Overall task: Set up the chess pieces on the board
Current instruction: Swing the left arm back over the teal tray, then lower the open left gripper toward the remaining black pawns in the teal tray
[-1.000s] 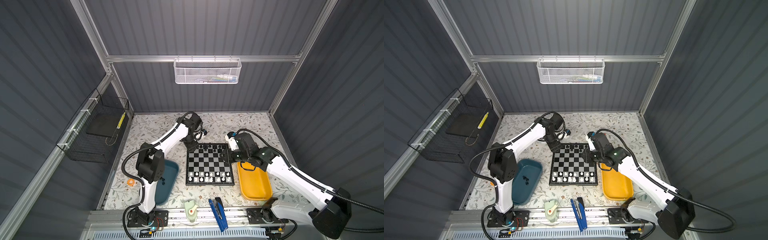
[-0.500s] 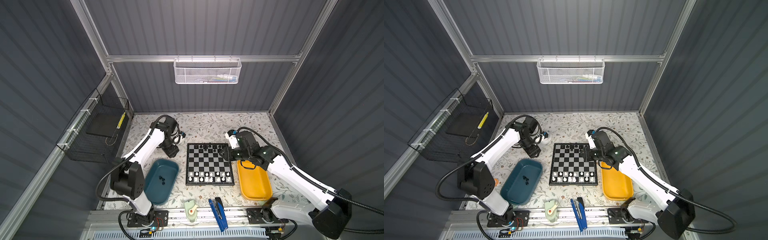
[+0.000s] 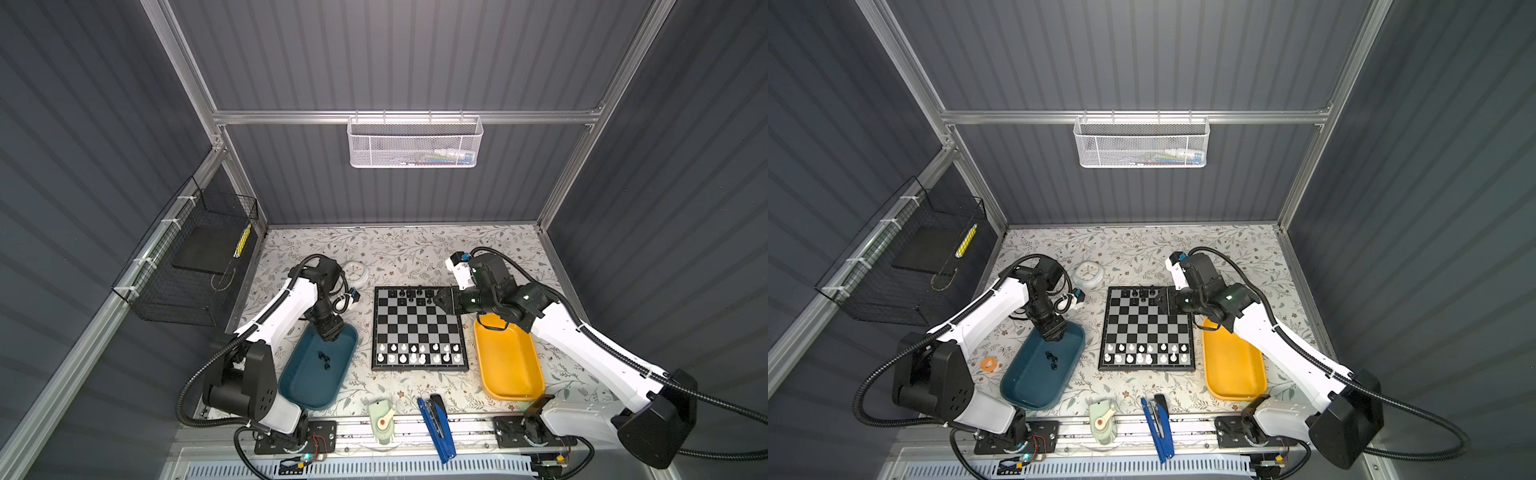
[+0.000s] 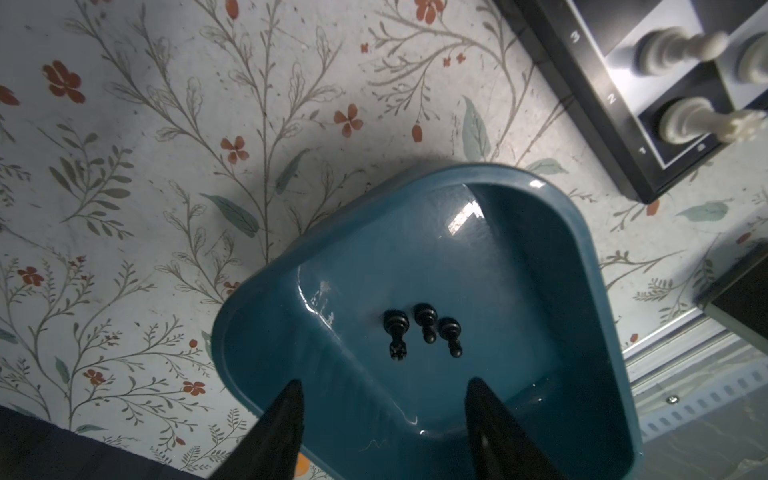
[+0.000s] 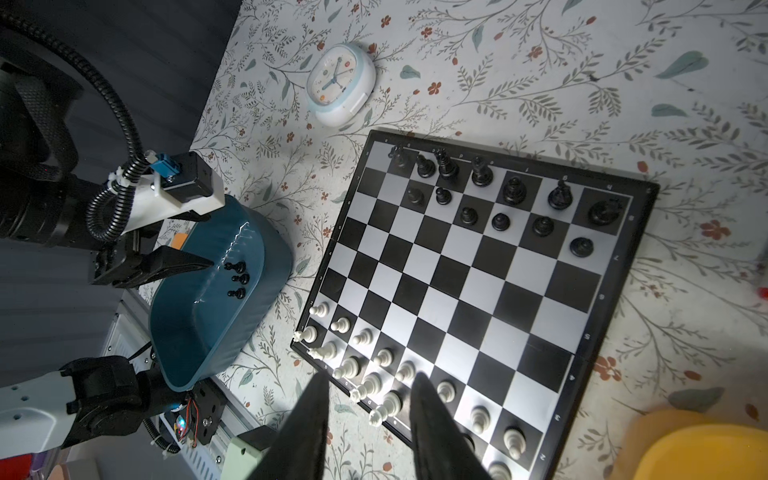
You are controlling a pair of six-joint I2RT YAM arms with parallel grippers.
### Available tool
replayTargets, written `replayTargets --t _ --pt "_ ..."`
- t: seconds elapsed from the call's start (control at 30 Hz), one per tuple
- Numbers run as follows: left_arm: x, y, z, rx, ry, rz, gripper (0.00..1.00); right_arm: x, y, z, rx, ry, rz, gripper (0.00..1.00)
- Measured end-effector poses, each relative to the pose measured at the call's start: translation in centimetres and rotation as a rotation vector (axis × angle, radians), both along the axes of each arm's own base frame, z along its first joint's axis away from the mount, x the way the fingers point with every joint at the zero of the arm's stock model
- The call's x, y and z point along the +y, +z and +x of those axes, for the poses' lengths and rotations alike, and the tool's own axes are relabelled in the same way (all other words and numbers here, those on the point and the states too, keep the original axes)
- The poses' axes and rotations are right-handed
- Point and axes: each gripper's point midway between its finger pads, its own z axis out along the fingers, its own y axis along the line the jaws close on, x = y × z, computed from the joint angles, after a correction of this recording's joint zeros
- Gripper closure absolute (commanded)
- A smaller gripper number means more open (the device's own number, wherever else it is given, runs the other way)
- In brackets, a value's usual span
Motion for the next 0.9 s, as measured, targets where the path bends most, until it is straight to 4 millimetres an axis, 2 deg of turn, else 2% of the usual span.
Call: replayTargets --t 0.17,0.3,0.43,0.63,0.9 --pt "1.6 -0.8 -0.2 0.009 -0.048 0.008 0.4 0.6 0.1 0.3 0.004 0.011 0.015 0.65" --pt "2.5 -2.1 -1.2 0.042 -0.099 0.026 0.42 0.9 0.8 0.5 -0.005 0.018 0.029 0.65" --pt "2.6 -2.6 -1.7 0.055 -0.147 0.027 0.43 1.6 1.3 1.2 -0.006 0.024 0.036 0.65" --pt "2.6 -2.8 -1.6 0.05 -0.195 0.023 0.44 1.9 0.8 1.3 0.012 0.031 0.034 0.65" --pt "2.9 -4.0 -2.8 0.082 -0.241 0.025 0.46 2.0 0.9 1.4 0.007 0.031 0.039 0.65"
